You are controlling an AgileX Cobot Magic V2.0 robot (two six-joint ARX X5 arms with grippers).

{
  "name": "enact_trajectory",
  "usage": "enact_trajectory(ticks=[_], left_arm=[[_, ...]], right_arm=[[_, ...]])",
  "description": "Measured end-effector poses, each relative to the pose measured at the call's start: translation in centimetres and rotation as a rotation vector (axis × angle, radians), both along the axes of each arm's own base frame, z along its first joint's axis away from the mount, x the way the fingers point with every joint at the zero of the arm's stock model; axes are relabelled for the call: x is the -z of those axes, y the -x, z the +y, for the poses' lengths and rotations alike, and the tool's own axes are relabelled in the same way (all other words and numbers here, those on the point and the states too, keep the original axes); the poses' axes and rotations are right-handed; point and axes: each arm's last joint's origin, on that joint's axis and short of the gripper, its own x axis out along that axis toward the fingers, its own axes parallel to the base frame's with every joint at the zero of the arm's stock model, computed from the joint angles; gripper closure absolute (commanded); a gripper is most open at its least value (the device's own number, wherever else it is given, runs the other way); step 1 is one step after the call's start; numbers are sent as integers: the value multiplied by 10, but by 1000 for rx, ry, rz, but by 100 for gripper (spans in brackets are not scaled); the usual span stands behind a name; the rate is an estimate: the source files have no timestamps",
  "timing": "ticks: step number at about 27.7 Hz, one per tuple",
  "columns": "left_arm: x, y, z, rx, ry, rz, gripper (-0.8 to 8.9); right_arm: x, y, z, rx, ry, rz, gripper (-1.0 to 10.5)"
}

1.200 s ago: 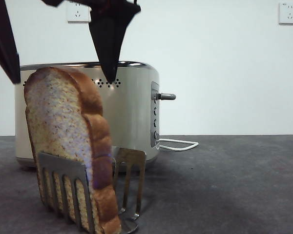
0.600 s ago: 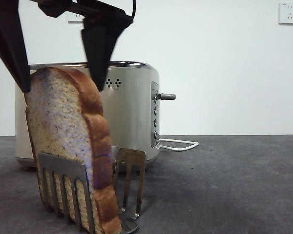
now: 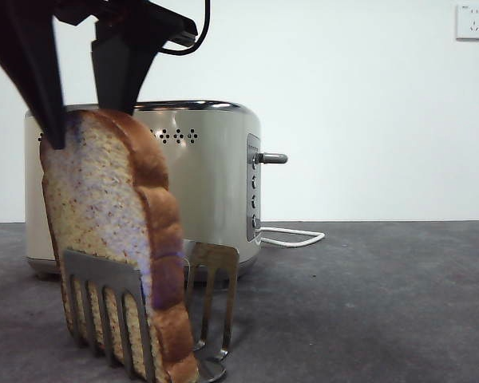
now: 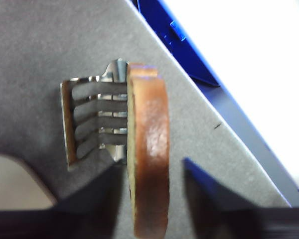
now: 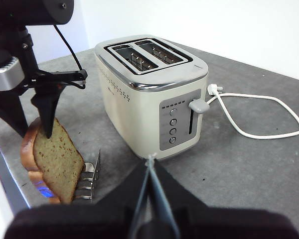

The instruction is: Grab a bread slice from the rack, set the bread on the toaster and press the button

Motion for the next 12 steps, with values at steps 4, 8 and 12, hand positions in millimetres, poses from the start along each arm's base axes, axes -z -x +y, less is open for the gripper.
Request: enact_trajectory(ticks=[4, 8, 12], left_arm=[[0, 0, 0, 0, 1, 1, 819], [0, 0, 0, 0, 1, 1, 821], [0, 0, 0, 0, -1, -2, 821]], right_arm=[[0, 0, 0, 0, 0, 0, 951], [0, 0, 0, 0, 0, 2, 950], [0, 0, 0, 0, 0, 3, 950]])
